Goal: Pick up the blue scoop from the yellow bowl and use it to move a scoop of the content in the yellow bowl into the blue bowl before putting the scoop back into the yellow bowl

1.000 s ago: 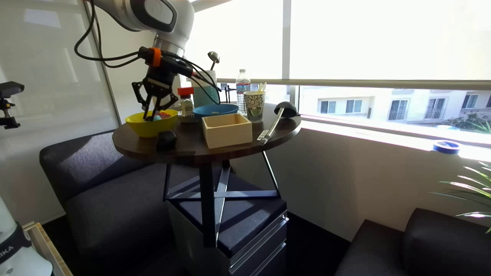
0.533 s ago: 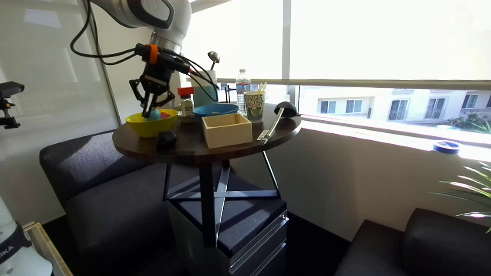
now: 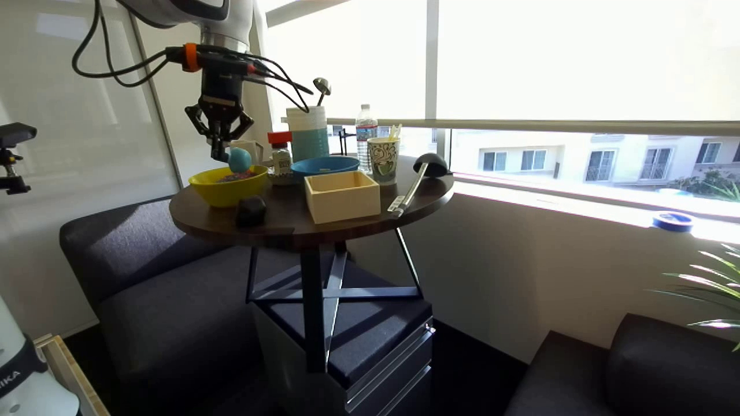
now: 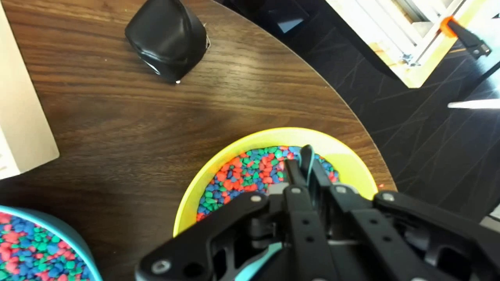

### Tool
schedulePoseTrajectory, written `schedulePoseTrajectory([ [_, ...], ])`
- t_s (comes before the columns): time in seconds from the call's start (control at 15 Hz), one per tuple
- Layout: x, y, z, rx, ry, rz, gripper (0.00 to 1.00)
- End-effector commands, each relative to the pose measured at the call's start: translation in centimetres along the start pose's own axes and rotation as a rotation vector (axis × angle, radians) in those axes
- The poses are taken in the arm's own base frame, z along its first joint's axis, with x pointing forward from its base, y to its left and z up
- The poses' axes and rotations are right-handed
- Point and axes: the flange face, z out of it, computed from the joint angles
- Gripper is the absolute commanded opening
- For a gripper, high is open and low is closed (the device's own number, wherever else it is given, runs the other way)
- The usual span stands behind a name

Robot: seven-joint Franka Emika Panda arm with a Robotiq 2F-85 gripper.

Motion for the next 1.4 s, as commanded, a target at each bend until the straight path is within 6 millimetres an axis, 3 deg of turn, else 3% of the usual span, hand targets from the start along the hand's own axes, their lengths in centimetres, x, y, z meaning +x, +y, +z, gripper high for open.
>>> schedulePoseTrajectory([
  [0.0,1.1,-0.4,0.3,-0.105,-0.05,0.149,0.02],
  [0.27,2.0,-0.9,1.2,-0.147,-0.134,0.229,0.02],
  [0.8,4.1,-3.1,3.8,-0.07,-0.23,0.166,0.02],
  [1.07,3.5,-1.9,3.3,0.013,-0.155,0.18,0.02],
  [1.33,2.2,0.1,3.2,0.205,-0.048,0.241,0.02],
])
